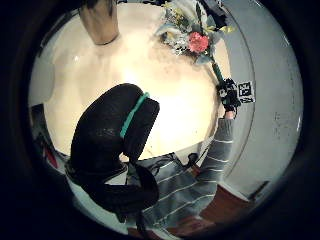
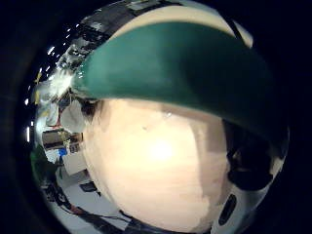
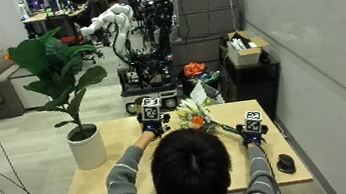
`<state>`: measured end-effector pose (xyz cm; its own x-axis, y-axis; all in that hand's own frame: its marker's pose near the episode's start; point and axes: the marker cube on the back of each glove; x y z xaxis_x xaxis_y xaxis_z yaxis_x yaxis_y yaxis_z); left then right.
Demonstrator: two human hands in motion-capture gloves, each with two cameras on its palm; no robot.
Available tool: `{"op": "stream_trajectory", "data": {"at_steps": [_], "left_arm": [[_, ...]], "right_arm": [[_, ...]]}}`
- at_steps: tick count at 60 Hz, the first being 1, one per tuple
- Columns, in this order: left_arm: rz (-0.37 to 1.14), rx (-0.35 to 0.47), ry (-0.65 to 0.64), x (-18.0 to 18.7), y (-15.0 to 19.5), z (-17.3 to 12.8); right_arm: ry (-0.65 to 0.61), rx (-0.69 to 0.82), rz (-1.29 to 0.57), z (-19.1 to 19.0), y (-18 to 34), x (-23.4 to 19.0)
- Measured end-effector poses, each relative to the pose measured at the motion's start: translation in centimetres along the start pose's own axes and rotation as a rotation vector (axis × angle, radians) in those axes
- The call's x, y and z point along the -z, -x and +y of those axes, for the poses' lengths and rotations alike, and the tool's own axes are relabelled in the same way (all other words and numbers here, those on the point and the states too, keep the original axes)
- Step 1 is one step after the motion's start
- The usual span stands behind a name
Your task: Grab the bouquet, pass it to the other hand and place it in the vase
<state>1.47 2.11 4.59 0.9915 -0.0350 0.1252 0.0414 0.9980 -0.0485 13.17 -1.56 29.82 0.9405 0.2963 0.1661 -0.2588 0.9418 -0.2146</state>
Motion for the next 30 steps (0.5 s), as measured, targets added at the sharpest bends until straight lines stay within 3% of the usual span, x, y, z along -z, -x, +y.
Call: {"op": "stream_trajectory", "data": {"at_steps": [3,7,11,15,18,25,30], "left_arm": [[0.005,-0.003,-0.008,0.0,0.1,-0.1],[0.014,-0.005,-0.032,0.2,0.2,-0.2],[0.002,0.033,-0.053,0.4,0.8,0.0],[0.004,0.024,-0.051,0.5,1.0,0.1],[0.020,-0.002,0.009,0.3,1.0,0.8],[0.032,0.026,-0.009,0.7,1.4,1.2],[0.067,-0.020,0.002,1.0,1.2,1.6]], "right_arm": [[-0.280,-0.126,0.048,-2.2,0.1,0.7],[-0.362,-0.180,0.114,-2.4,0.0,1.6],[-0.529,-0.254,0.221,-3.1,-1.2,3.4],[-0.513,-0.230,0.159,-2.2,0.3,3.8],[-0.603,-0.184,0.108,-2.6,1.4,5.0],[-0.652,-0.271,0.134,-2.1,1.1,6.6],[-0.576,-0.327,0.145,-0.4,0.8,6.7]]}}
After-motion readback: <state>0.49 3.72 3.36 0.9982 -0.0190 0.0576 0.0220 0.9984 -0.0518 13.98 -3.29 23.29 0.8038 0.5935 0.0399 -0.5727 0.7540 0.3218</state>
